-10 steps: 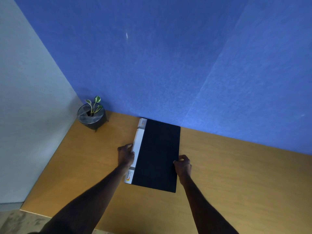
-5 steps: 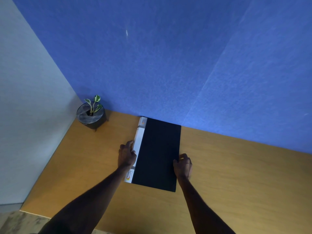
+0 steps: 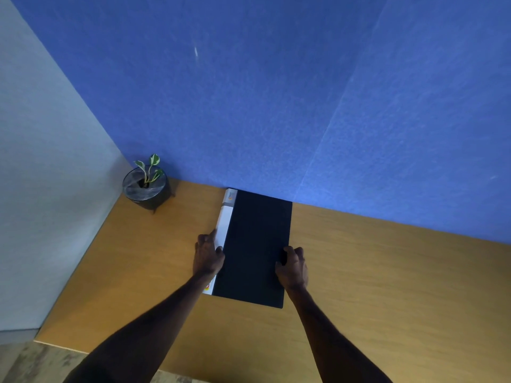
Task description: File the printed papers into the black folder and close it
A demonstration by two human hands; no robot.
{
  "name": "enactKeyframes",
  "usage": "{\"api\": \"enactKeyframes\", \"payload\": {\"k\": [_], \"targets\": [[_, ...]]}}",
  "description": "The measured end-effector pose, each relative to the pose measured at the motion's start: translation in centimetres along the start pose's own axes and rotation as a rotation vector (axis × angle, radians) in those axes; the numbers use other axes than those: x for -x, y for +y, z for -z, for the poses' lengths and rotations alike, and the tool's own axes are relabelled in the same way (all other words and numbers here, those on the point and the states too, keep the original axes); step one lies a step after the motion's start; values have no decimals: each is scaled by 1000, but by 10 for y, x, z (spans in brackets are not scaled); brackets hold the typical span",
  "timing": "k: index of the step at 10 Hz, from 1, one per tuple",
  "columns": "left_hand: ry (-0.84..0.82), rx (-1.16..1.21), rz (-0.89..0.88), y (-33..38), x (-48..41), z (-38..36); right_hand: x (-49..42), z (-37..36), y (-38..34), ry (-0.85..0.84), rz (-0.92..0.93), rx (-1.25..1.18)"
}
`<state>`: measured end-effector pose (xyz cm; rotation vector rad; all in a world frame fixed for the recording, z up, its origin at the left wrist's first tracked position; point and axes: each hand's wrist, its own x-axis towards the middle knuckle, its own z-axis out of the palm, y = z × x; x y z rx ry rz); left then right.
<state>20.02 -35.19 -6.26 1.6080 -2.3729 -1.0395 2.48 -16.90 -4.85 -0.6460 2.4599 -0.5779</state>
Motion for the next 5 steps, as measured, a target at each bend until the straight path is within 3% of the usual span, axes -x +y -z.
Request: {"api": "enactKeyframes", "payload": {"k": [3,5], "targets": [[-86,-131,-69,6,15,2,3,1,6,-80,112,114],[-70,-249,-237,36,44,-11,26,34,28,26,260,244]]}}
